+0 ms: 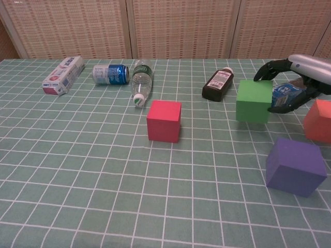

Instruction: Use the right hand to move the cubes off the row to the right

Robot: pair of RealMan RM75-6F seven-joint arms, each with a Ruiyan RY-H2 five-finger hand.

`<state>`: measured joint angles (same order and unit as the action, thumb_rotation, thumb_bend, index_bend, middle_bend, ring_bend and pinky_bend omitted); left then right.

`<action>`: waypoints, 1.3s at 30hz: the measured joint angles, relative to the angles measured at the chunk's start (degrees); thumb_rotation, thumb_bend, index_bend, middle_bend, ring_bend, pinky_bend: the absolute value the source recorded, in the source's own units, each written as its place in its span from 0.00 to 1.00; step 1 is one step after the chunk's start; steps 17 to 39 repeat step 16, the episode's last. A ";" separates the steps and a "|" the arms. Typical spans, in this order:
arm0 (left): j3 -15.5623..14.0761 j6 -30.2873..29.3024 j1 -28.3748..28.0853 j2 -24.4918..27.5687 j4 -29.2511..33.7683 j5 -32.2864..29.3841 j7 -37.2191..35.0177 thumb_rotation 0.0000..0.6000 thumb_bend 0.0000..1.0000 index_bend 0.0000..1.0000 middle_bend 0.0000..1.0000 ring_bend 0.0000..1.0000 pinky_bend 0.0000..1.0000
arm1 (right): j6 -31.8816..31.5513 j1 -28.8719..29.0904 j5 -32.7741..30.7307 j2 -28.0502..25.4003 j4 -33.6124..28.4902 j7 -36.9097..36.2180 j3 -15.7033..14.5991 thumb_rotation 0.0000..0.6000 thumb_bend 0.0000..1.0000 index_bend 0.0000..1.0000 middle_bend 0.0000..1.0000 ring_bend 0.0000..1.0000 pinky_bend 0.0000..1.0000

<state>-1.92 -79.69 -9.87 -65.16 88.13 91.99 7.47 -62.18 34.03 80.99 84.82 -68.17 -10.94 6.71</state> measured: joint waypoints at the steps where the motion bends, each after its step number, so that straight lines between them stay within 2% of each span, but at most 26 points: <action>1: -0.01 0.18 -0.08 -0.09 0.03 -0.02 0.34 1.00 0.47 0.13 0.20 0.22 0.40 | 0.32 -0.14 -0.04 -0.84 -0.44 -0.47 -0.09 1.00 0.11 0.21 0.21 0.02 0.07; 4: -0.03 1.45 -0.51 -0.43 0.08 -0.44 1.33 1.00 0.47 0.13 0.20 0.22 0.40 | 0.95 -0.41 0.91 -3.03 -1.39 -4.49 -0.73 1.00 0.11 0.15 0.13 0.00 0.05; 9: 0.17 2.19 -0.97 -0.57 0.16 -1.19 1.59 1.00 0.47 0.13 0.20 0.22 0.40 | 0.98 -0.55 5.71 -5.53 -1.37 -14.48 -2.83 1.00 0.09 0.09 0.06 0.00 0.05; 12: 0.11 1.64 -0.87 -0.46 0.12 -0.84 1.27 1.00 0.47 0.13 0.20 0.22 0.40 | -0.16 -0.85 9.09 -6.60 -1.23 -17.08 -4.52 1.00 0.08 0.05 0.03 0.00 0.04; 16: -0.12 1.10 -0.72 -0.31 -0.06 -0.25 0.57 1.00 0.47 0.13 0.20 0.22 0.40 | -4.44 -2.49 10.52 -7.43 -1.85 -15.97 -5.29 1.00 0.08 0.05 0.03 0.00 0.04; 39: -0.12 1.10 -0.72 -0.31 -0.06 -0.25 0.57 1.00 0.47 0.13 0.20 0.22 0.40 | -4.44 -2.49 10.52 -7.43 -1.85 -15.97 -5.29 1.00 0.08 0.05 0.03 0.00 0.04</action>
